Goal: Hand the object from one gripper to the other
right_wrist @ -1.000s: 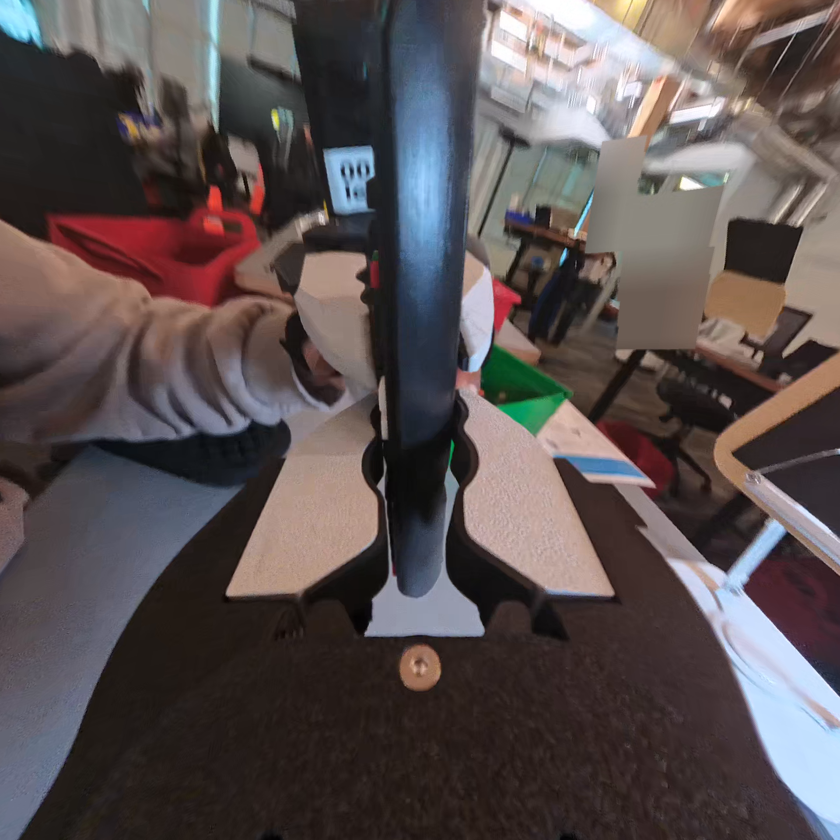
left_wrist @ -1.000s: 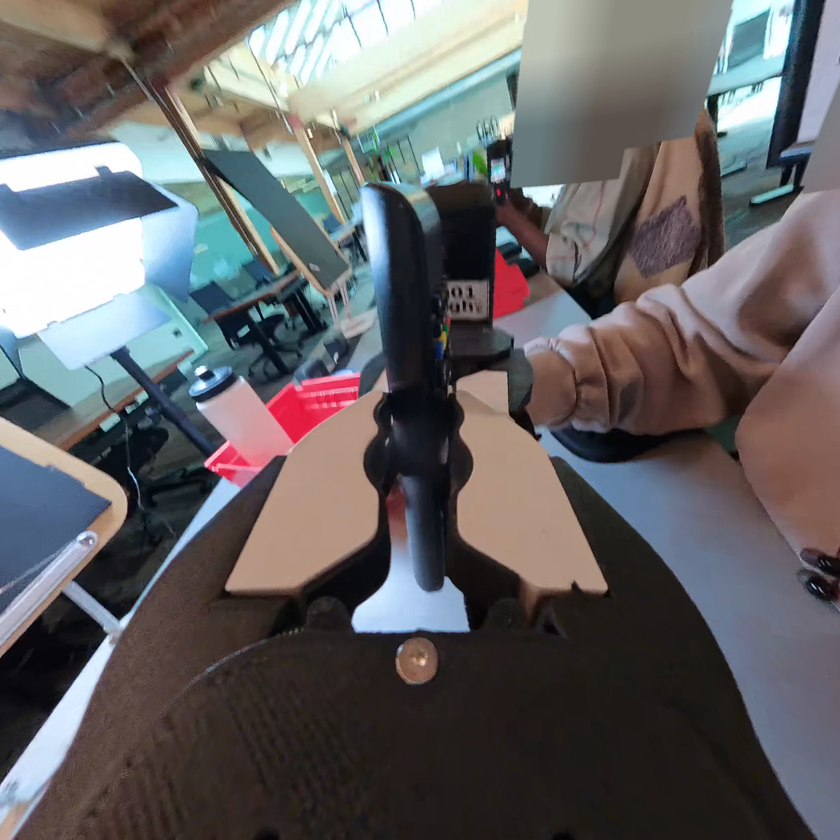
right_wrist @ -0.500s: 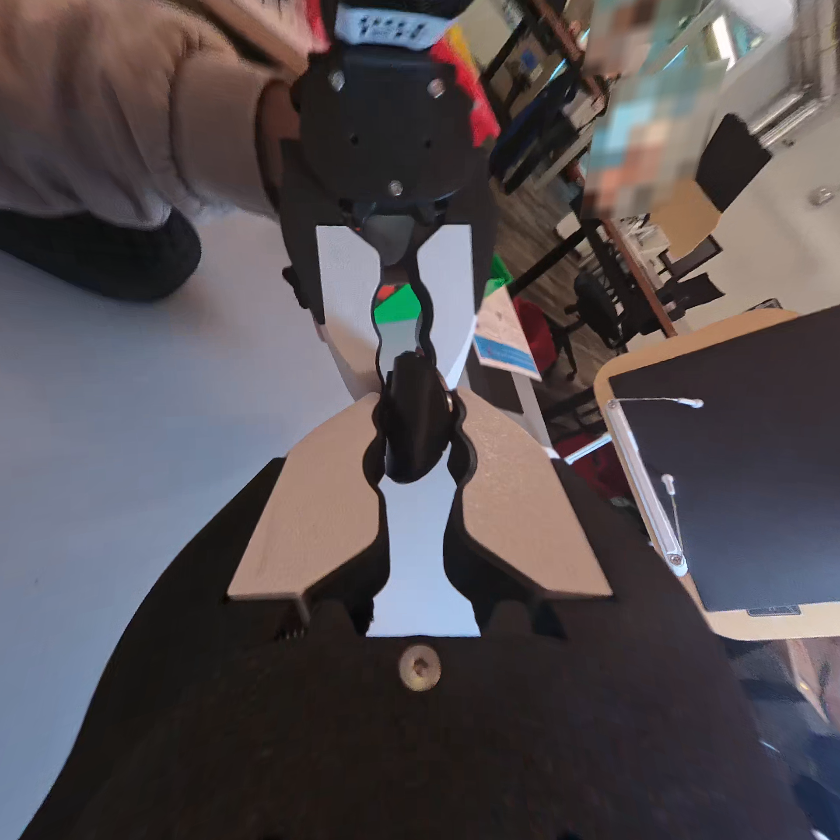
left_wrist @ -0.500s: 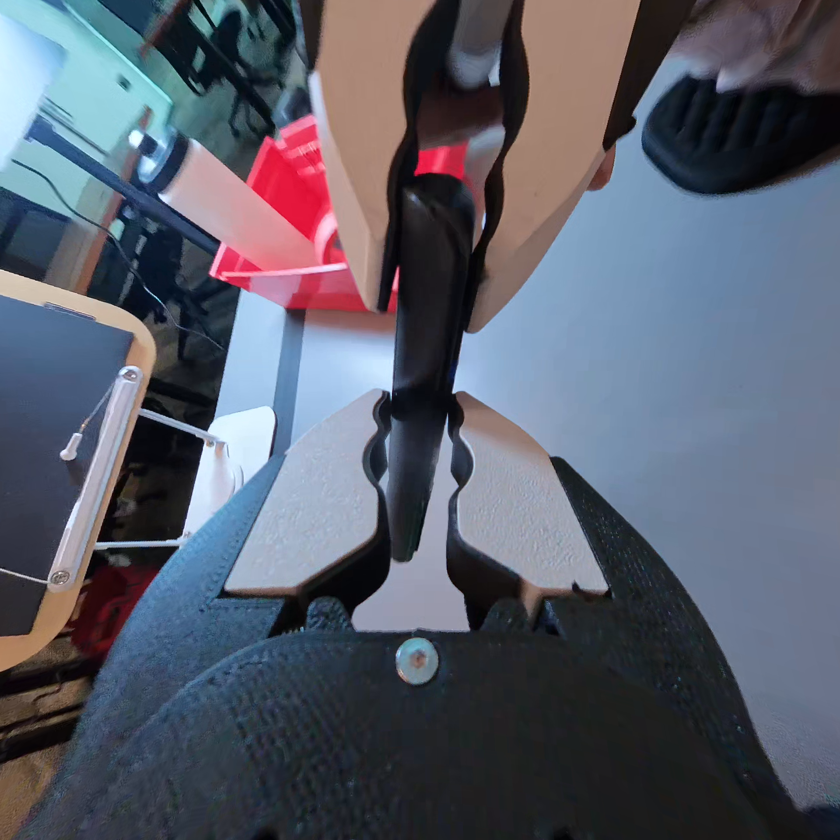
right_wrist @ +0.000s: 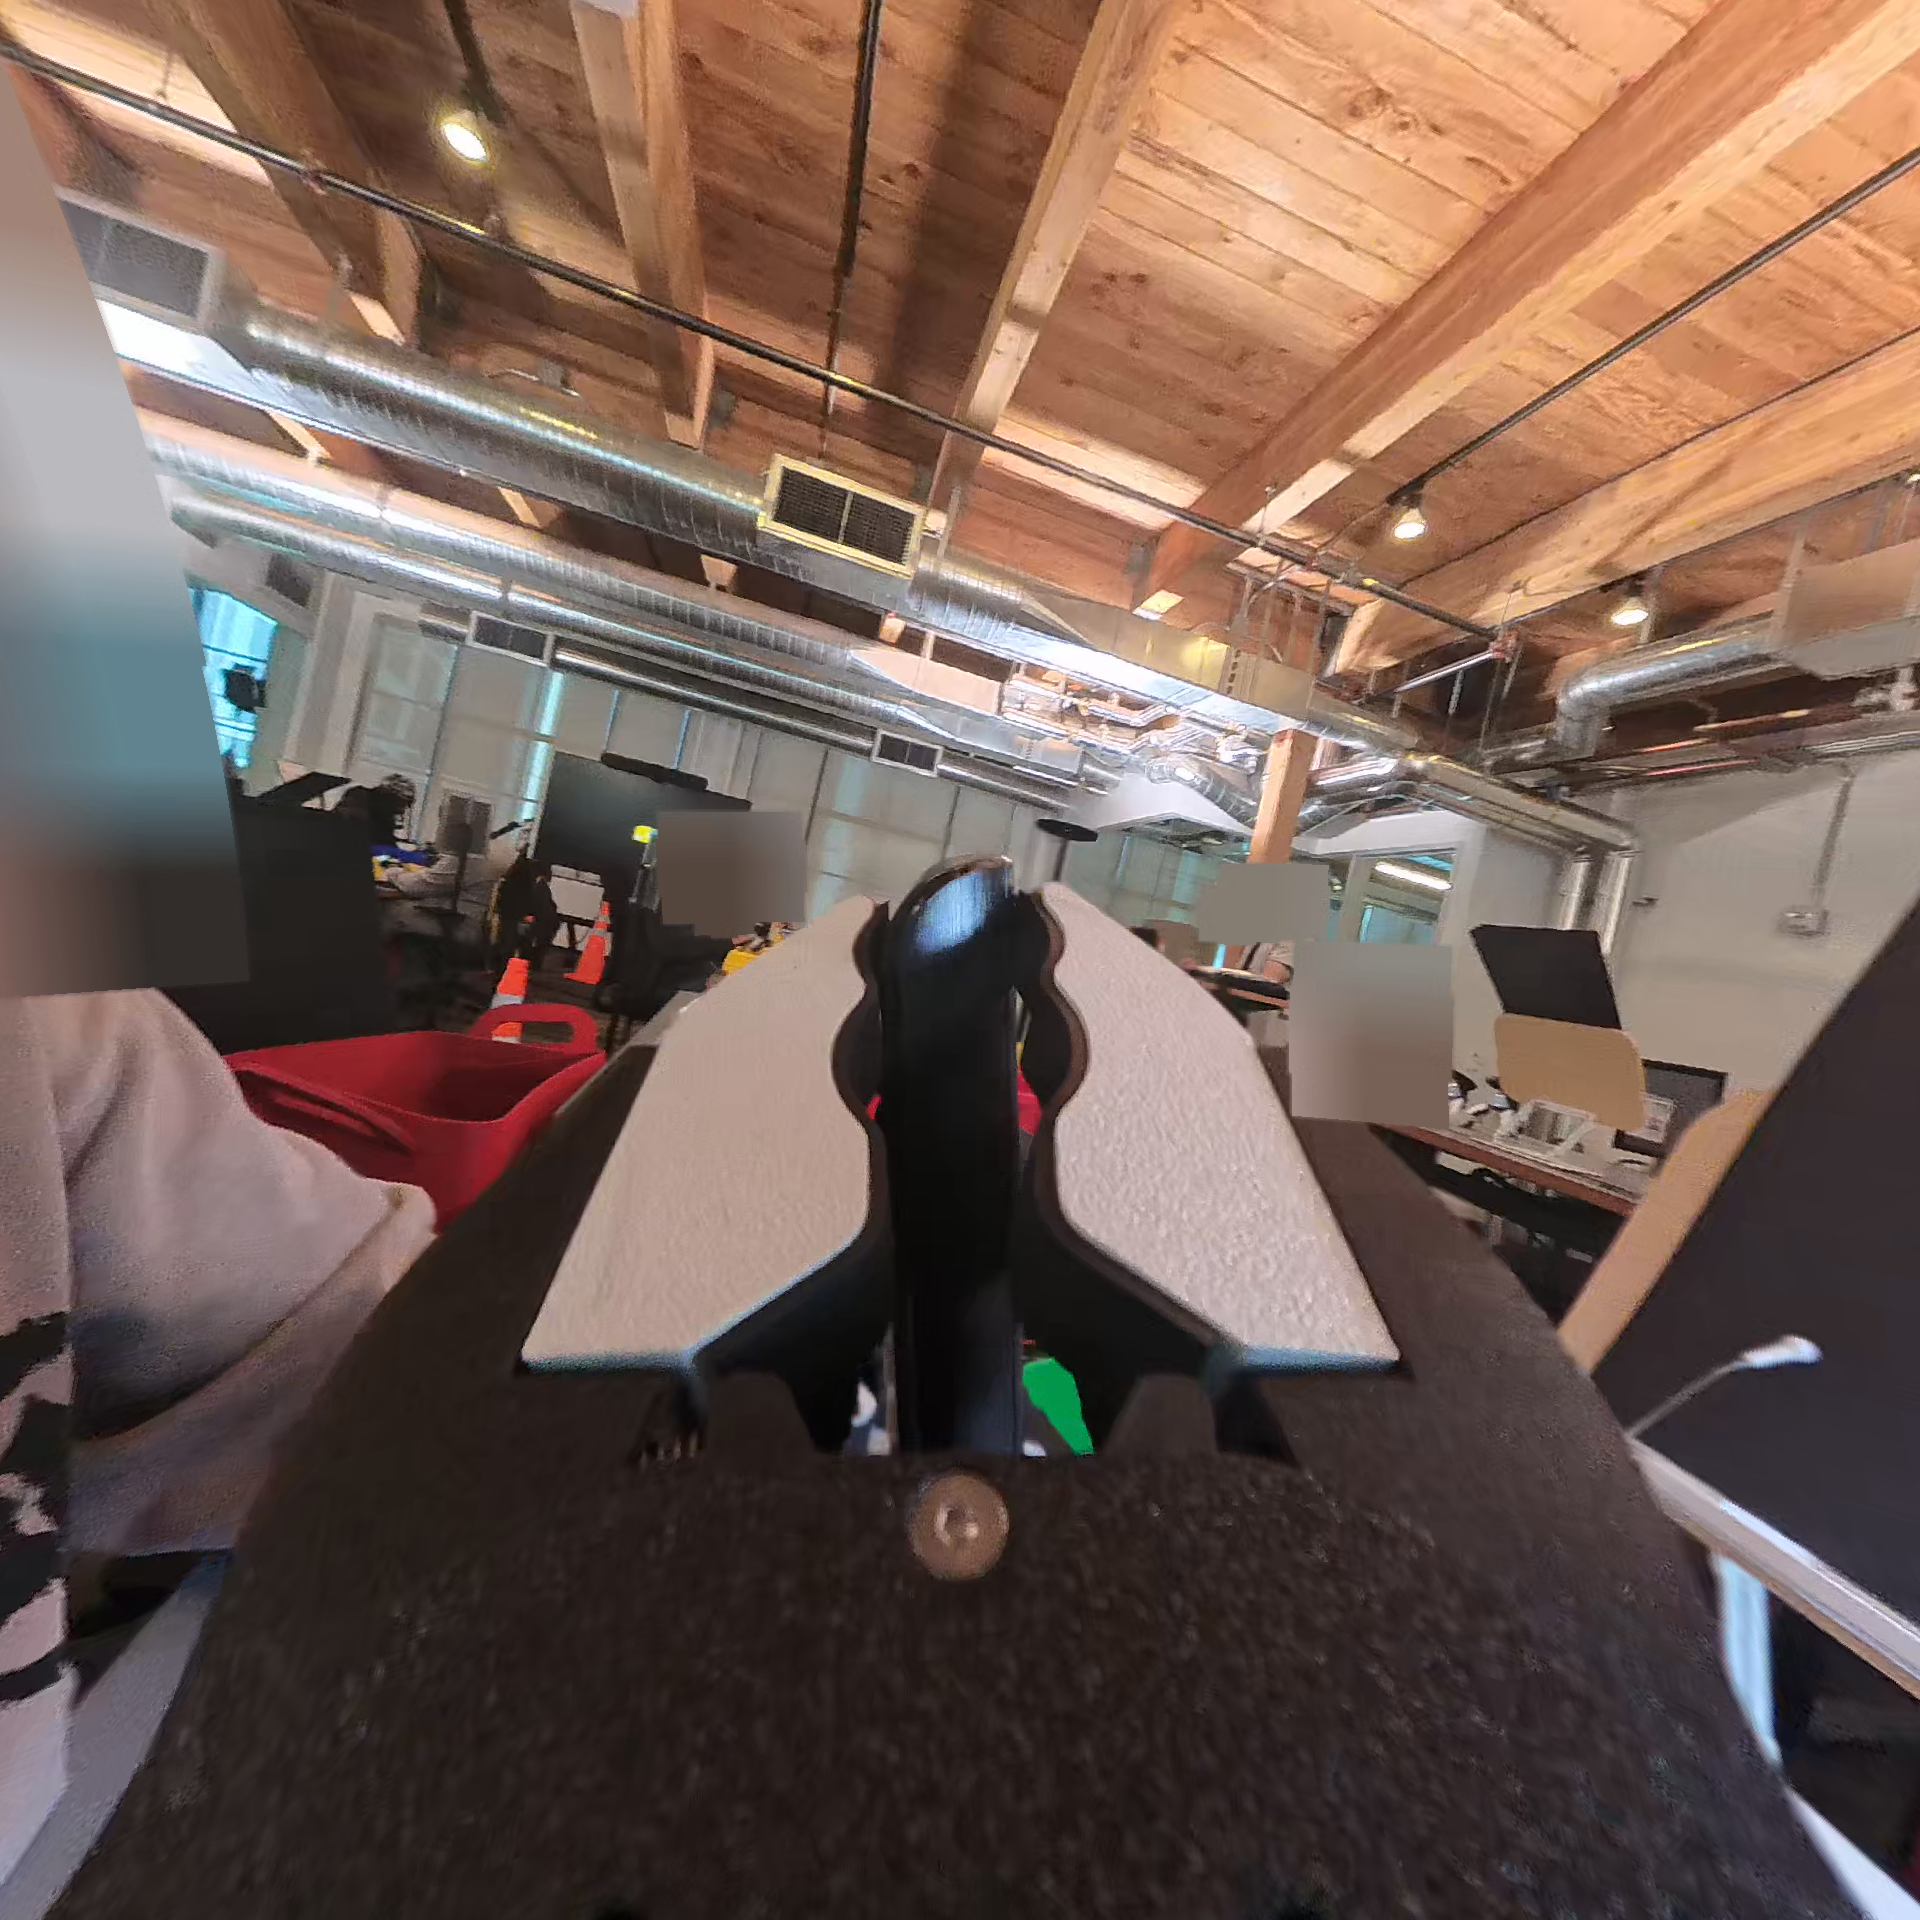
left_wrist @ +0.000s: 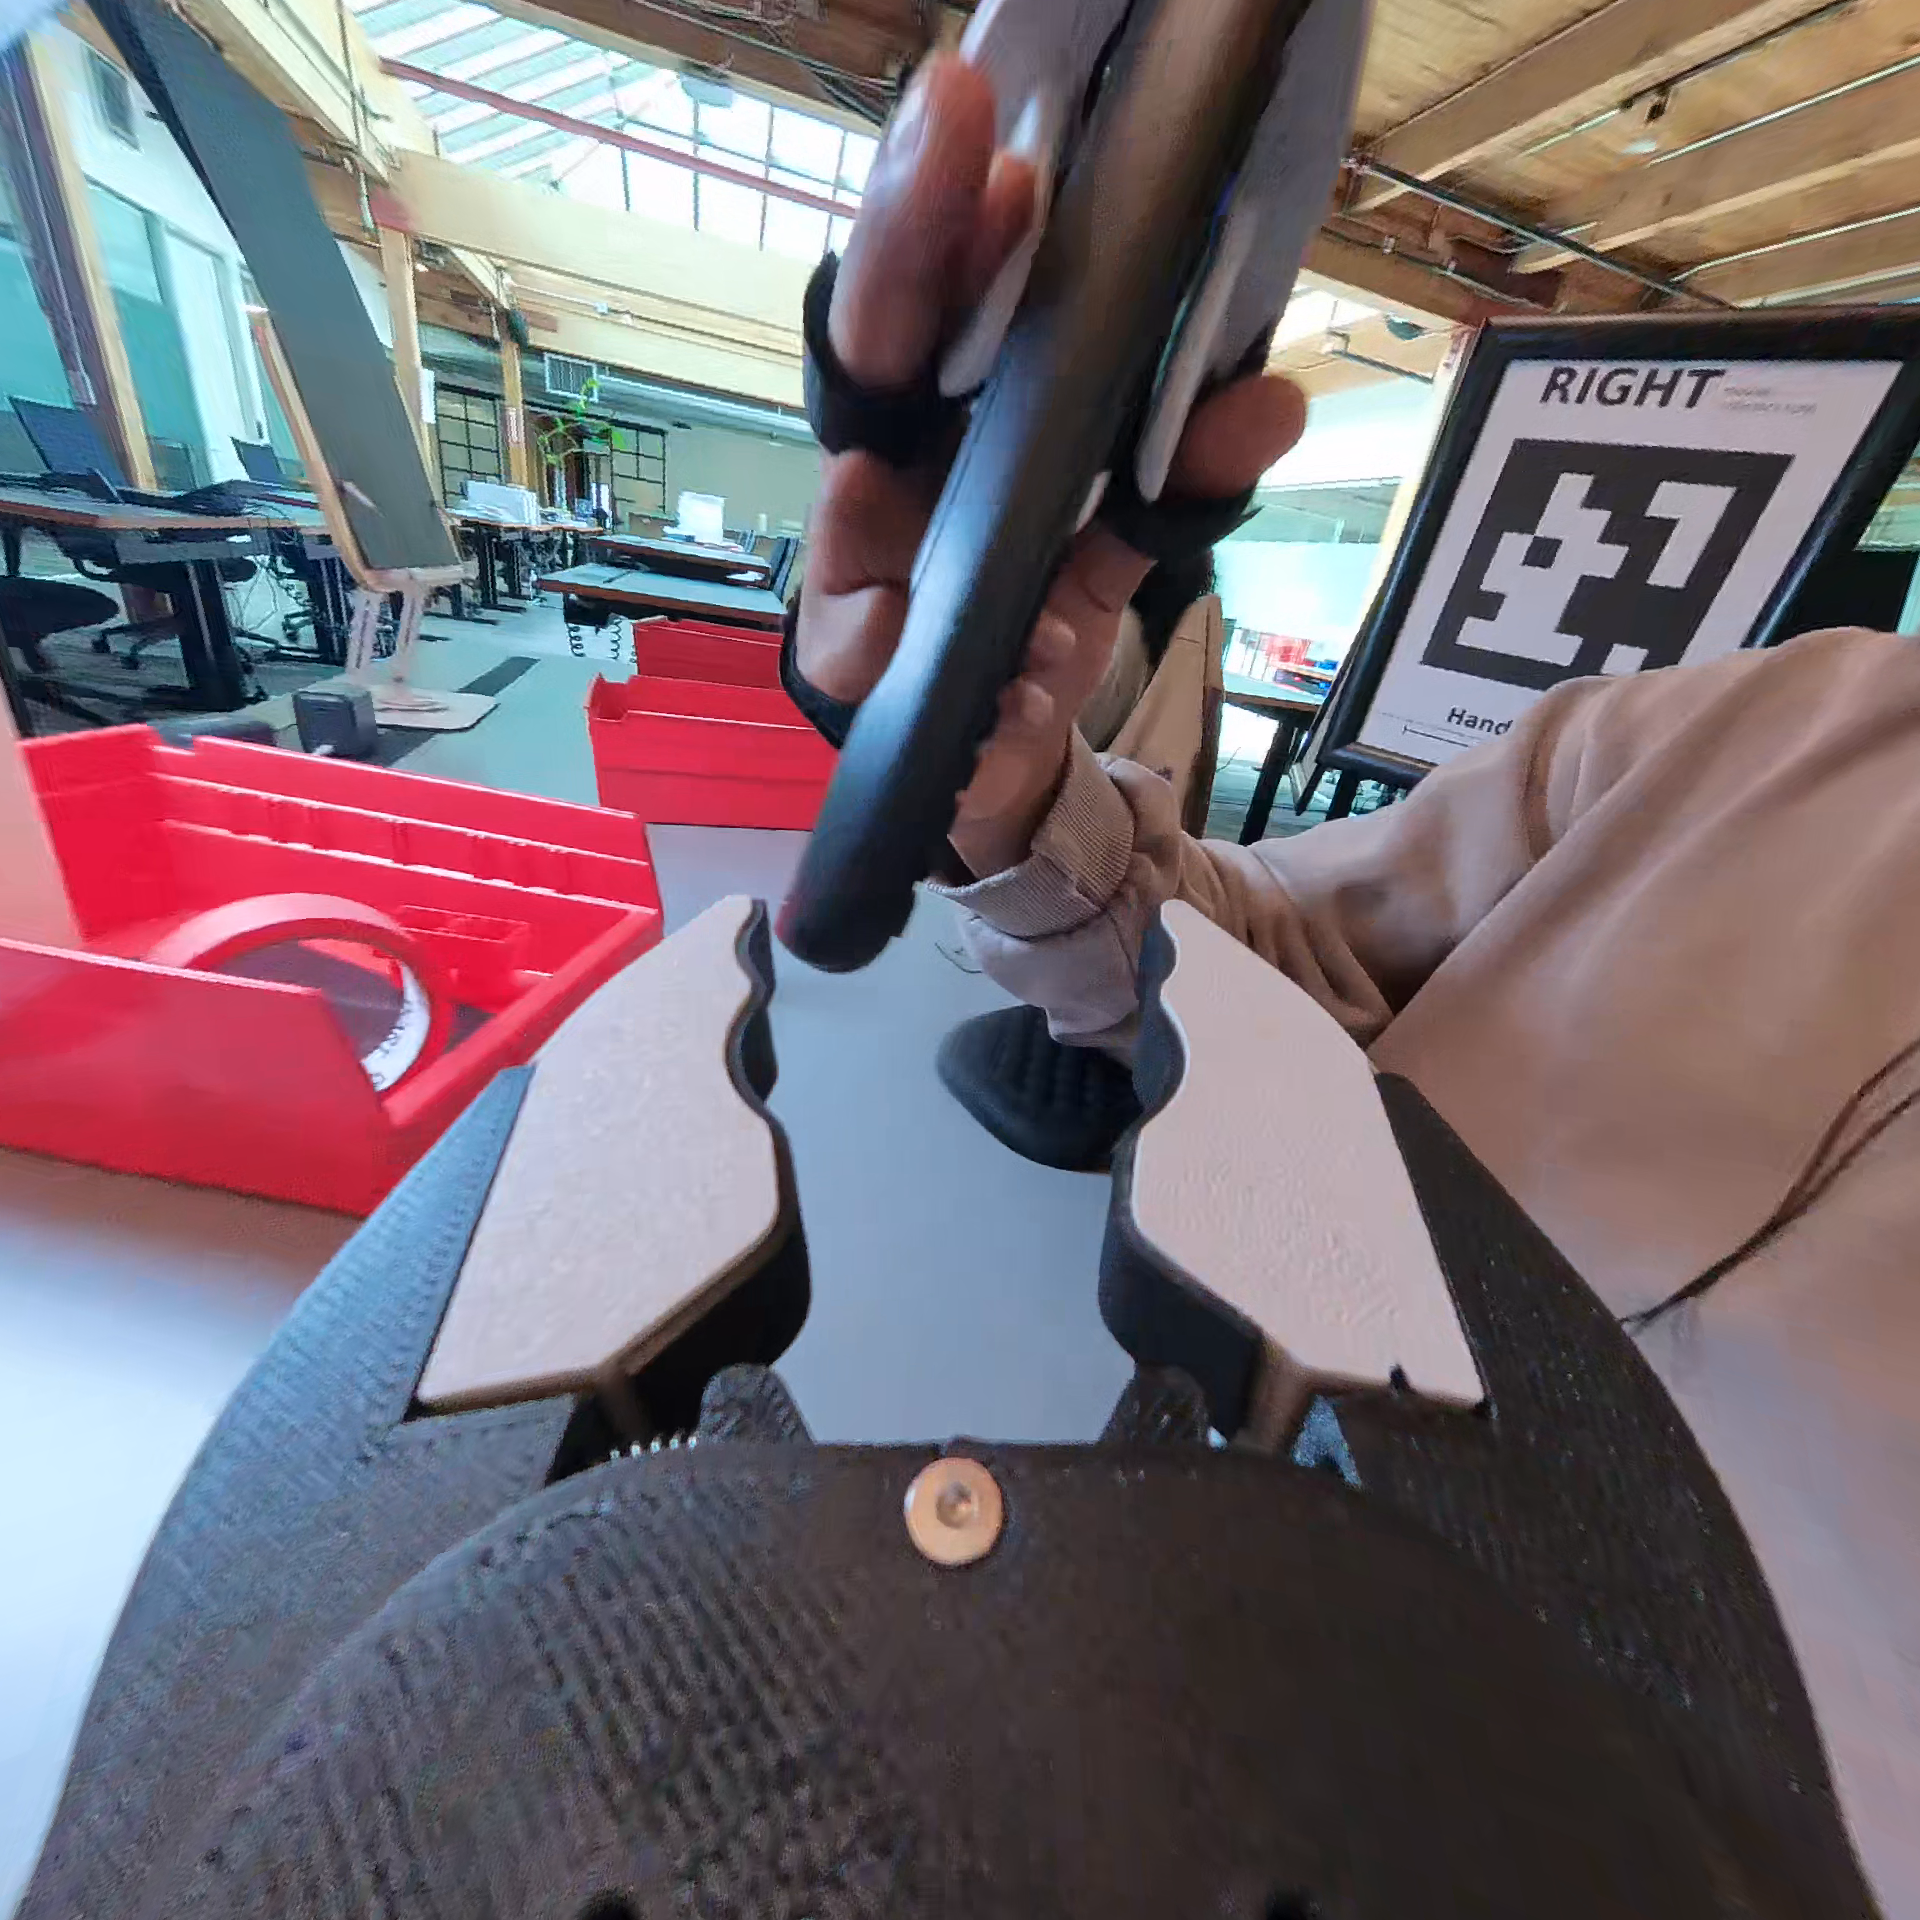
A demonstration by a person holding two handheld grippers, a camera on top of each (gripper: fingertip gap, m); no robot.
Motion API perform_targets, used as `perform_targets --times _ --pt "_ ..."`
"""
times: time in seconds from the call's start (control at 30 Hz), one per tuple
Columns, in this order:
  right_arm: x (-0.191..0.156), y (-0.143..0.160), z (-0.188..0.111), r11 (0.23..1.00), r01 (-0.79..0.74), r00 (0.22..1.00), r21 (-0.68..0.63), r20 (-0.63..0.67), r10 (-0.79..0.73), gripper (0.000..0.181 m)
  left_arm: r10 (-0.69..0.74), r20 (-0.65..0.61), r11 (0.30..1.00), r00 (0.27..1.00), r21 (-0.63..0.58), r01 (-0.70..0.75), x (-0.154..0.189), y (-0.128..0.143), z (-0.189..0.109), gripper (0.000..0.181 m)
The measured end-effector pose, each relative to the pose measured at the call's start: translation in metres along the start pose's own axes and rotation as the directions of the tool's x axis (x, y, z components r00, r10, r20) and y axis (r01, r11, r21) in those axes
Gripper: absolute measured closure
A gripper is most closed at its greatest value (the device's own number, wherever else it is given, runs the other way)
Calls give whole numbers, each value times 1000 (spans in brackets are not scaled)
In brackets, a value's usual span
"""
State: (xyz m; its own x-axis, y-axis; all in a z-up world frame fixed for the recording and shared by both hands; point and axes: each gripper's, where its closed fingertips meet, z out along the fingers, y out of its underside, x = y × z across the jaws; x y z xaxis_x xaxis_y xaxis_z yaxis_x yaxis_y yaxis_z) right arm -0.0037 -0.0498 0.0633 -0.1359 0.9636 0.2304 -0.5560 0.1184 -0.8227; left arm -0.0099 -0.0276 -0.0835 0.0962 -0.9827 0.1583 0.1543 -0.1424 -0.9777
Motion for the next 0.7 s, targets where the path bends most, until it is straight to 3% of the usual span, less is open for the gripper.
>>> perform_targets --times 0.13,0.2,0.27,0.37,0.43,0.5,0.57,0.7 --pt "-16 5 9 1000 -17 999 1 49 17 158 19 31 996 999 81 -21 2 3 18 125" --pt "-15 5 9 1000 -20 999 -1 44 20 158 101 27 993 995 51 -102 8 -3 14 151" --pt "-3 0 3 1000 -21 1000 -17 4 21 157 178 61 984 982 1 -179 7 -15 -1 154" --pt "18 13 -15 978 68 997 -198 -10 -72 156 269 152 962 951 -85 -258 -2 -39 -35 156" --pt "20 30 -28 945 47 998 -323 51 -32 157 357 191 926 915 -199 -320 -4 -47 -53 156" --pt "20 46 -39 908 26 996 -418 92 13 157 452 210 867 867 -335 -370 -4 -46 -63 156" --pt "22 66 -54 839 48 994 -542 110 14 156 567 216 763 795 -502 -407 -7 -40 -71 156" --pt "36 101 -77 584 213 974 -783 119 -195 145 745 176 523 643 -753 -400 -14 -31 -85 157"
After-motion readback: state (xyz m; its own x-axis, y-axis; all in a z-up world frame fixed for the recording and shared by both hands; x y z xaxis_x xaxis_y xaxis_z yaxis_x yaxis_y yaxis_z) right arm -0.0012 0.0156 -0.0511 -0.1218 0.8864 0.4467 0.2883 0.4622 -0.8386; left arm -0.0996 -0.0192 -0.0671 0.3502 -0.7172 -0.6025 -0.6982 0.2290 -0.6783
